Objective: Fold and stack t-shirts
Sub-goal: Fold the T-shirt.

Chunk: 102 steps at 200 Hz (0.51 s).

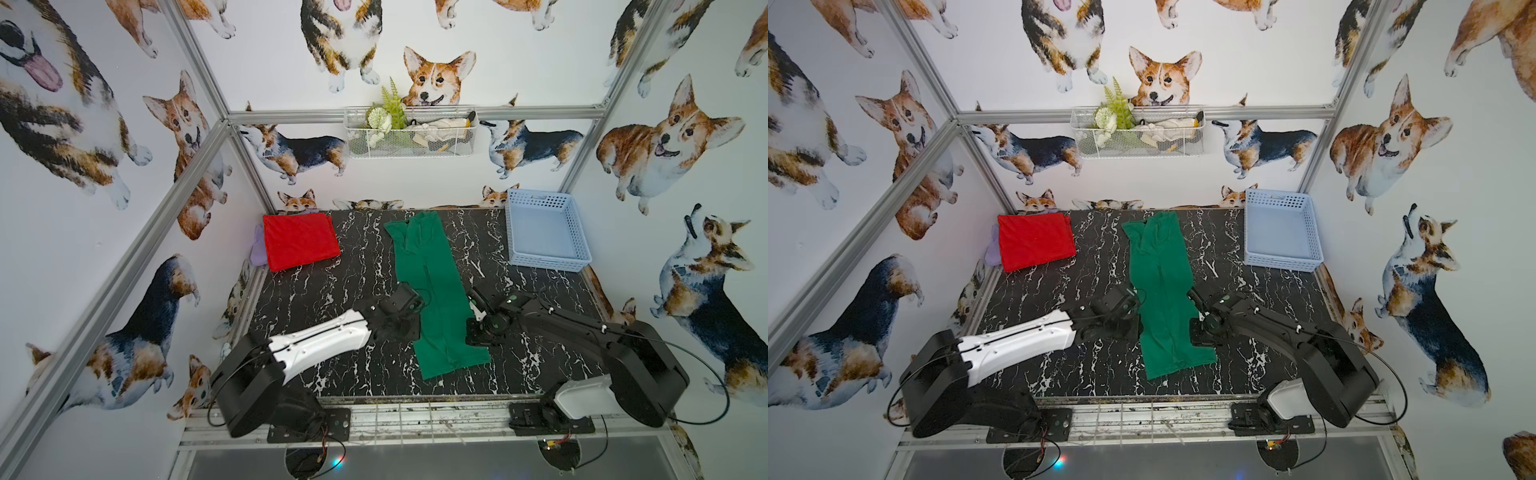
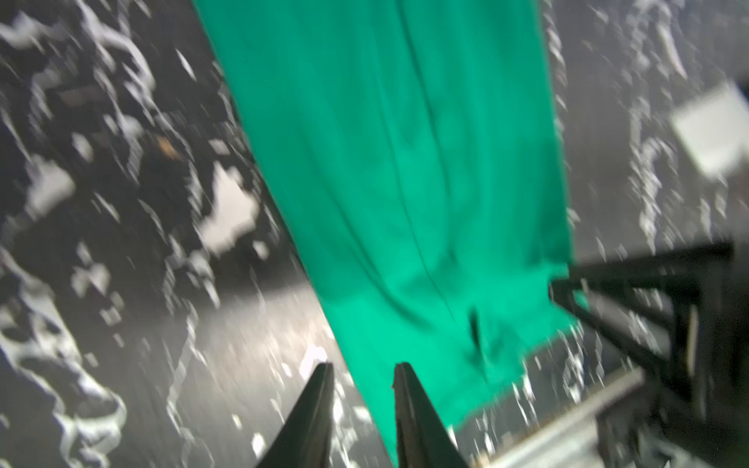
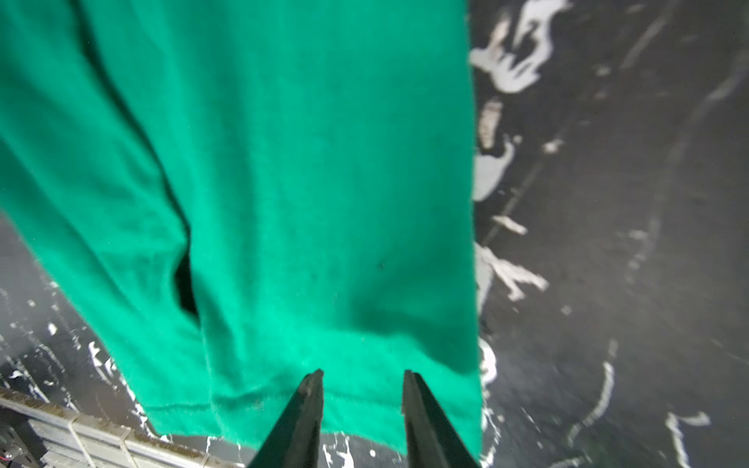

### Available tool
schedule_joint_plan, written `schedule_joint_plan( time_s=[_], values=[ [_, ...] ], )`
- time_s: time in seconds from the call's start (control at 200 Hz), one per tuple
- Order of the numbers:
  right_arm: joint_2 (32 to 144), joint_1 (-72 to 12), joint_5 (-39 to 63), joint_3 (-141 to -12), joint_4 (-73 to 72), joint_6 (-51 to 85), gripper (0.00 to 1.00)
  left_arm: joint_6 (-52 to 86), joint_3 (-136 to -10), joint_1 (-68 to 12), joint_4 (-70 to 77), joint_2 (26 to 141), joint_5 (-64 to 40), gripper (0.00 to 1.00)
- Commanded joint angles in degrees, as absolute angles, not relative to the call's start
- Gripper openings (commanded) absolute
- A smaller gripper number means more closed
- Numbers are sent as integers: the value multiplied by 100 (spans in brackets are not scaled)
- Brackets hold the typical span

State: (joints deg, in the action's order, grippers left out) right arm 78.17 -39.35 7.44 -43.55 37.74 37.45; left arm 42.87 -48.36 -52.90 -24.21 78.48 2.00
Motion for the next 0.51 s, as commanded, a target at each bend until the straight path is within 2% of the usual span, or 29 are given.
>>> schedule_joint_plan(
  time_s=[0.0, 0.13, 0.24, 0.505],
  values=[
    [7507, -3920, 448, -4162, 3892, 3760, 41, 5195, -4112, -5778, -2527, 7088, 857, 34],
    [7334, -3920, 640, -3852, 3618, 3936, 41, 5577, -3611, -6393, -2465, 6504, 1074, 35],
    [7211, -3921, 598, -3627, 3525, 3971, 44, 5903, -3063, -6865, -1775, 6347, 1106, 36],
    [6682, -3921, 491, -3302, 3725, 3935, 50, 6128, -2736, -7475, -206, 7190, 1281, 37]
  ],
)
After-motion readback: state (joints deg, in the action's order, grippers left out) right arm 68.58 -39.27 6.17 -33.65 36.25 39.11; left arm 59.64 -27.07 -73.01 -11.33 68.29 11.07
